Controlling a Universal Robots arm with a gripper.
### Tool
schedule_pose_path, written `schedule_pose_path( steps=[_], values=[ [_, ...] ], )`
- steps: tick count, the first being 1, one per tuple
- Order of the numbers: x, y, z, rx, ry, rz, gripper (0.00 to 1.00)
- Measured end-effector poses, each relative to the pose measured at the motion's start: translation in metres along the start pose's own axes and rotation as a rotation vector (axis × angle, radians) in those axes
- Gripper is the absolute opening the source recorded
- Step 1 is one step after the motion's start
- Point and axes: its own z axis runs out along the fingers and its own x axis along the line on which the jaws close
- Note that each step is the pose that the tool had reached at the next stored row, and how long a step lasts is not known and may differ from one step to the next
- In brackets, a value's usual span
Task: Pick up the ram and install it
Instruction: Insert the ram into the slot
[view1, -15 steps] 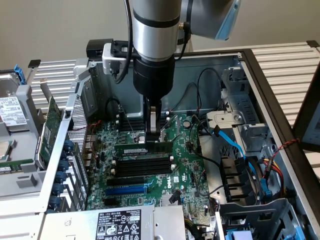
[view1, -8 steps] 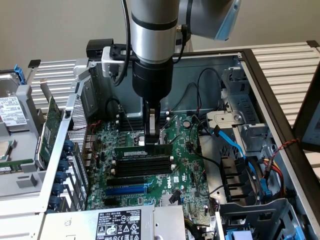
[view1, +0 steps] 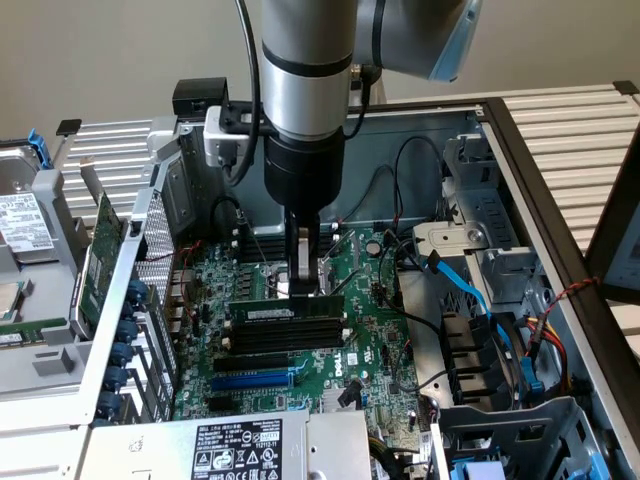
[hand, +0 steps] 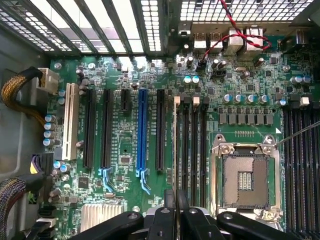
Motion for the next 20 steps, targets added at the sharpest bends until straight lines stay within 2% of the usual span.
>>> schedule_pose_path(
  steps=[5,15,20],
  values=[
    [0.0,0.0001,0.0036,-0.0001,-0.005,0.0,0.13],
    [-0.003,0.0022,0.0077,-0.0002,-0.005,0.0,0.13],
    [-0.003,0.0022,0.0132,-0.0002,-0.005,-0.001,0.13]
  ],
)
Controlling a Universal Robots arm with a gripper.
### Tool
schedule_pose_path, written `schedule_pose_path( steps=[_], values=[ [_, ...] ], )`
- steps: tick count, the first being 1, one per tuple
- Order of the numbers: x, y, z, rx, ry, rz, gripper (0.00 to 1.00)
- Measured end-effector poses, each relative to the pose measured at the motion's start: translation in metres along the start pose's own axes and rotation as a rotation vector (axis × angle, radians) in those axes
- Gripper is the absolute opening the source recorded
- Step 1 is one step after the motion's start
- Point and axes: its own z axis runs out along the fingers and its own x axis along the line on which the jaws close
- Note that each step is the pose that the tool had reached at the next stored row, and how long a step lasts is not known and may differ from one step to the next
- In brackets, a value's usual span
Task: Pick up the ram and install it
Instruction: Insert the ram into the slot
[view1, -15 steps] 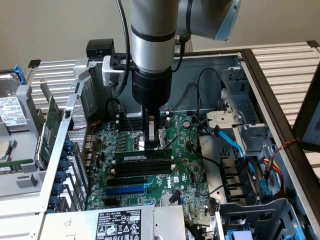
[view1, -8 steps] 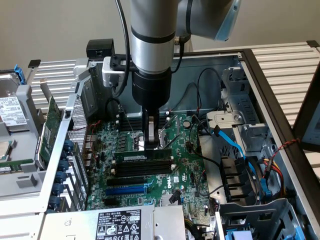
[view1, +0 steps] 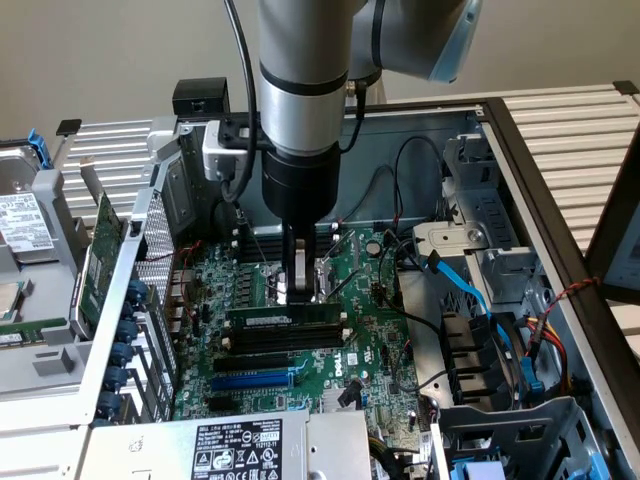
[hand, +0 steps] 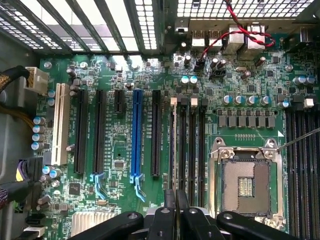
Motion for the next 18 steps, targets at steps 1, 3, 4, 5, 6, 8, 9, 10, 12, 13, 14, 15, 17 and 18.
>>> schedule_pose_path(
  steps=[1,3,4,5,6,8,9,10,12,13,14,15,17,18],
  values=[
    [0.0,0.0,0.0009,0.0,0.0,0.0,0.13],
    [0.0,-0.0001,0.0019,-0.0001,0.0,0.0,0.13],
    [0.0,-0.0001,0.0021,-0.0001,0.0001,0.0,0.13],
    [0.0,-0.0002,0.0024,-0.0001,0.0001,0.0,0.13],
    [0.0,-0.0002,0.0027,0.0,0.0,0.0,0.13],
    [0.0001,-0.0002,0.0032,-0.0001,0.0,0.0,0.13],
    [0.0001,-0.0002,0.0036,0.0,0.0,0.0,0.13],
    [0.0001,-0.0003,0.0038,-0.0001,0.0001,0.0,0.13],
    [0.0001,-0.0003,0.0041,-0.0001,0.0002,0.0,0.13],
    [0.0001,-0.0003,0.0045,0.0,0.0,0.0,0.13],
    [0.0002,-0.0003,0.0047,0.0,0.0,0.0,0.13],
    [0.0002,-0.0003,0.0049,0.0,0.0,0.0,0.13],
    [0.0003,-0.0002,0.0054,0.0,0.0,0.0,0.13],
    [0.0003,-0.0002,0.0058,0.0,-0.0001,0.0,0.13]
  ],
)
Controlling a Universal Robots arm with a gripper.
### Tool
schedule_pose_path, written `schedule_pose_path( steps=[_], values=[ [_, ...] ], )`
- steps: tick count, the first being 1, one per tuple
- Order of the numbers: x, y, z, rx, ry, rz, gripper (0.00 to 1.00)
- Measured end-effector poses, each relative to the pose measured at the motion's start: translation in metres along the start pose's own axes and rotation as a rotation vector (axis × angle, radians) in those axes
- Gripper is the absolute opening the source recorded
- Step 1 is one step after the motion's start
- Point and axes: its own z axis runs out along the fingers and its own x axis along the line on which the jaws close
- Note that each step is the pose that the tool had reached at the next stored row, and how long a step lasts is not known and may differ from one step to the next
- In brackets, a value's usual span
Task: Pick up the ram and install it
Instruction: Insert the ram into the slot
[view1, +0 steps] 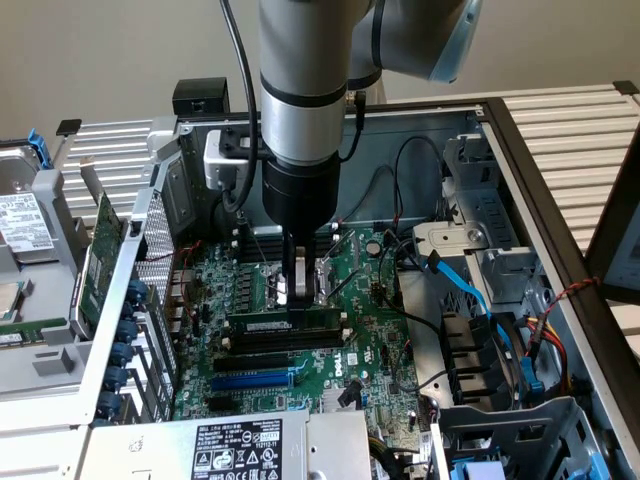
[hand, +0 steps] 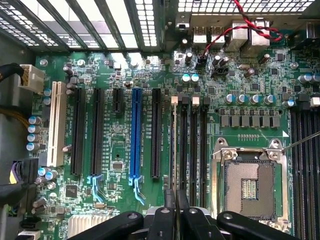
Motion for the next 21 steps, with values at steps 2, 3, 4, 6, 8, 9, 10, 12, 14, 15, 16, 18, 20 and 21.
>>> schedule_pose_path(
  steps=[2,3,4,6,8,9,10,12,14,15,16,18,20,21],
  values=[
    [0.0,0.0001,0.0007,0.0,0.0,0.0,0.13],
    [0.0,0.0001,0.0009,-0.0001,0.0002,0.0,0.13],
    [0.0,0.0001,0.001,-0.0002,0.0003,0.0,0.13],
    [0.0,0.0002,0.0013,0.0,0.0001,0.0,0.13],
    [0.0,0.0002,0.0014,0.001,0.0,0.001,0.13],
    [0.0,0.0002,0.0015,0.002,-0.0002,0.001,0.13],
    [-0.0001,0.0002,0.0015,0.0028,-0.0003,0.001,0.13],
    [0.0,0.0004,0.0015,0.0043,-0.0003,0.002,0.13],
    [0.0,0.0009,0.0015,0.0058,-0.0002,0.002,0.13],
    [0.0,0.0011,0.0015,0.0062,-0.0002,0.002,0.13],
    [0.0,0.0012,0.0015,0.0067,-0.0003,0.003,0.13],
    [0.0001,0.0013,0.0017,0.0073,-0.0005,0.003,0.13],
    [0.0003,0.0014,0.0018,0.0076,-0.0007,0.005,0.13],
    [0.0003,0.0014,0.0019,0.0076,-0.0006,0.005,0.13]
  ],
)
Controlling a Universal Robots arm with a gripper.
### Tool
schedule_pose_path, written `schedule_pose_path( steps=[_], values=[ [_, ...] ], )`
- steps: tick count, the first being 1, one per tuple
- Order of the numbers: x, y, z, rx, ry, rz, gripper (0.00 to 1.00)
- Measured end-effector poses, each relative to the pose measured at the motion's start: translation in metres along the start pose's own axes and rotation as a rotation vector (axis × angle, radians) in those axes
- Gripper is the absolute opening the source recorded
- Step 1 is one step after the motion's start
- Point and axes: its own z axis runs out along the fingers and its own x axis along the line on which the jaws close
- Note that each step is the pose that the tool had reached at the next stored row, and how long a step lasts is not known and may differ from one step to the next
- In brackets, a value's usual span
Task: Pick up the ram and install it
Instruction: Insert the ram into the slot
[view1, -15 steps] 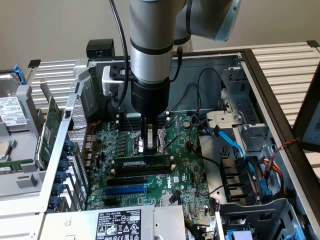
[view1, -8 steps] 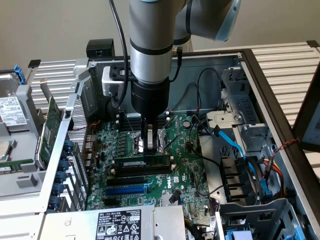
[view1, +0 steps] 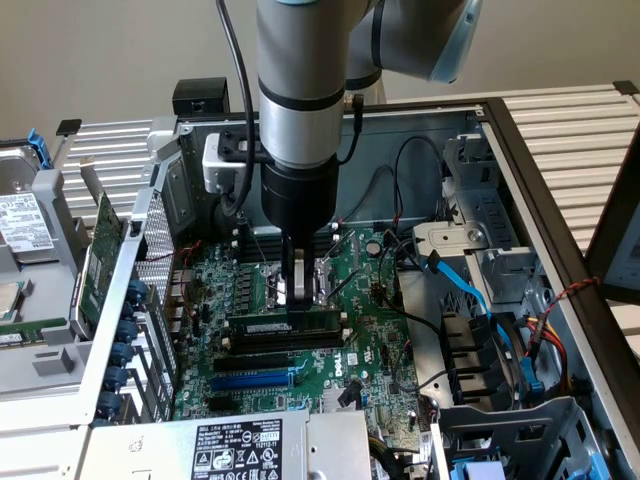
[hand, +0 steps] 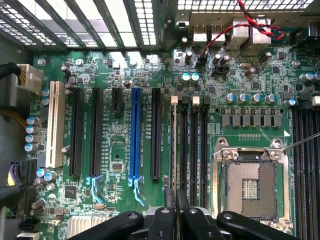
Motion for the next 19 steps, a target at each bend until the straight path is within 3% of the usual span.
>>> schedule_pose_path(
  steps=[11,15,19],
  values=[
    [0.0008,-0.0001,0.0006,0.0005,-0.0007,0.009,0.13],
    [0.0008,-0.0002,0.0007,0.0067,-0.0011,0.009,0.13],
    [0.0008,0.0003,0.0008,0.008,-0.0009,0.009,0.13]
  ],
)
